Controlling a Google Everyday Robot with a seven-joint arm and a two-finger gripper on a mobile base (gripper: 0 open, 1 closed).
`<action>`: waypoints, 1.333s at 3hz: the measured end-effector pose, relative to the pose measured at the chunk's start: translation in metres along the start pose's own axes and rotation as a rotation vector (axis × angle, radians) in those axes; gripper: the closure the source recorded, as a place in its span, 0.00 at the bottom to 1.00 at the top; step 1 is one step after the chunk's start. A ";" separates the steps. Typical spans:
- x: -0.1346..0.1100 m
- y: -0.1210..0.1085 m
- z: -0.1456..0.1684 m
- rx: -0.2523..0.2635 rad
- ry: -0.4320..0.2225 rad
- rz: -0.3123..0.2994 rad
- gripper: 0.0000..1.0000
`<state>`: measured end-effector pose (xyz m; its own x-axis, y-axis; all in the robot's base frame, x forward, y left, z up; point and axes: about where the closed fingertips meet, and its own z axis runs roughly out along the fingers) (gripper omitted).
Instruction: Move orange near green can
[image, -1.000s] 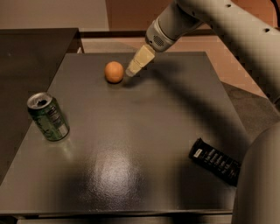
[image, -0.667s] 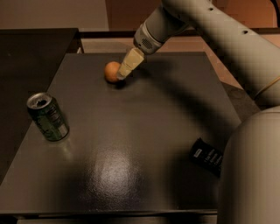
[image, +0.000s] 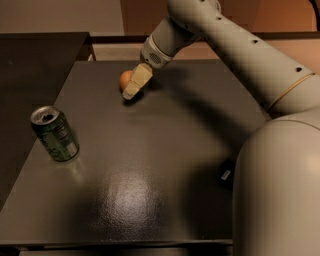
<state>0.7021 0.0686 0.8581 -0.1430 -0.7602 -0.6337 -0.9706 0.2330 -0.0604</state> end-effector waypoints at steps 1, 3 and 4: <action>0.001 0.004 0.011 -0.019 0.010 0.006 0.18; -0.001 0.011 0.007 -0.013 -0.003 0.021 0.64; -0.012 0.016 -0.007 0.006 -0.024 -0.002 0.88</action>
Offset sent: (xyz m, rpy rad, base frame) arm -0.0060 0.0048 -0.0107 0.0049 0.0376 -0.0214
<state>0.6867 0.0773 0.8702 -0.1367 -0.7459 -0.6518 -0.9697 0.2354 -0.0660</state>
